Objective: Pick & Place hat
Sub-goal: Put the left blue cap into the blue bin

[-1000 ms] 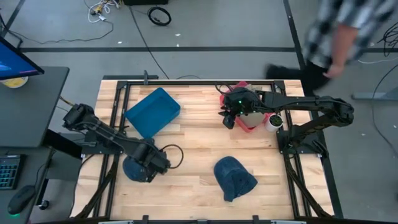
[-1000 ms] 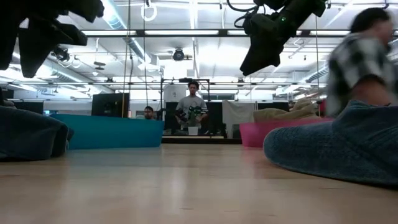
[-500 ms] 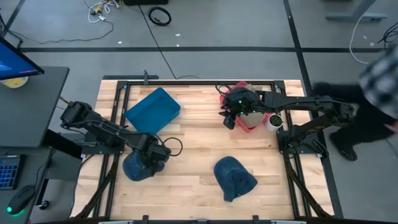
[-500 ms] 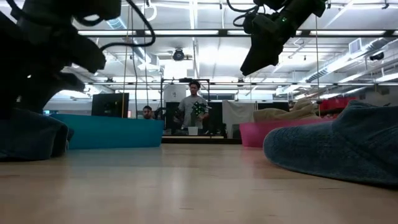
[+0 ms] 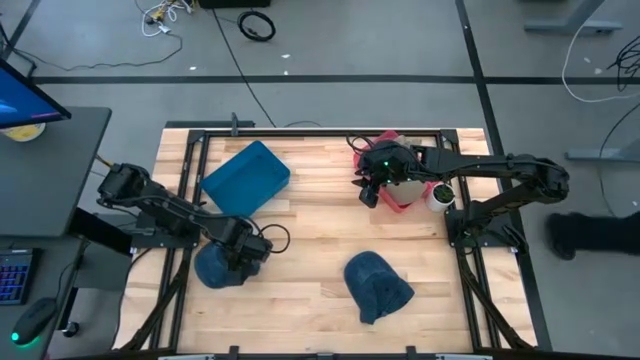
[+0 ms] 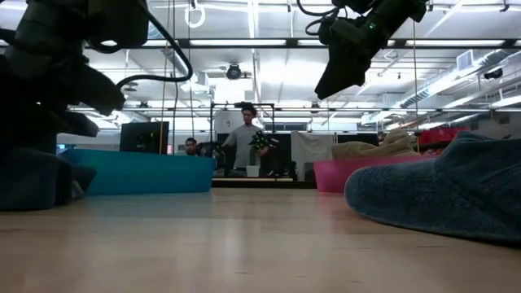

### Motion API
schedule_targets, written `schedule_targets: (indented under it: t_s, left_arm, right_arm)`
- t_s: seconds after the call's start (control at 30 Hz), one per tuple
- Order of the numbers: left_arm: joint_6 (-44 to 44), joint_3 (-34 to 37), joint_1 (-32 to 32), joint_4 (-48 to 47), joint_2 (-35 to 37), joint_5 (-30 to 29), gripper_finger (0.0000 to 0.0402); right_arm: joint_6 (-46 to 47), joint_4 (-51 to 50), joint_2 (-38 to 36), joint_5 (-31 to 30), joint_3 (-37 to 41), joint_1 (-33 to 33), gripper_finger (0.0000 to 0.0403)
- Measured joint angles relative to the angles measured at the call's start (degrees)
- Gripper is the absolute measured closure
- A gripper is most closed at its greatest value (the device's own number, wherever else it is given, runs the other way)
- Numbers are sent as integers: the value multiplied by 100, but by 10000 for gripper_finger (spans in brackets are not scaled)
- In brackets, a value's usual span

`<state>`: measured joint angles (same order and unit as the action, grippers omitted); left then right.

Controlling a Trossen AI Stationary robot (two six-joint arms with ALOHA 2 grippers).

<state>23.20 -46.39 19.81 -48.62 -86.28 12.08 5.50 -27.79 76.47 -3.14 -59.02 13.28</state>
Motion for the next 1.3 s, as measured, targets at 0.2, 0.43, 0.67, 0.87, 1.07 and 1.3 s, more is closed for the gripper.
schedule_targets:
  t_s: [0.2,0.43,0.67,0.87,1.07,1.3]
  left_arm:
    - [-59,-429,-107,-80,42,-41,391]
    - [-1045,-1615,-356,-938,42,-1202,394]
    - [-1957,-2851,-925,-1892,46,-2906,395]
    - [-2566,-2974,-2063,-2028,50,-3055,395]
    - [-3820,-2585,-3187,-1329,46,-3051,394]
    - [-4768,-1624,-4207,-435,42,-3007,396]
  right_arm:
    - [0,-1,0,0,0,0,259]
    - [0,4,0,0,0,0,259]
    - [0,9,0,-1,0,0,259]
    - [0,9,0,0,0,0,259]
    - [-2,9,0,-2,0,0,259]
    - [-42,4,0,-2,0,0,259]
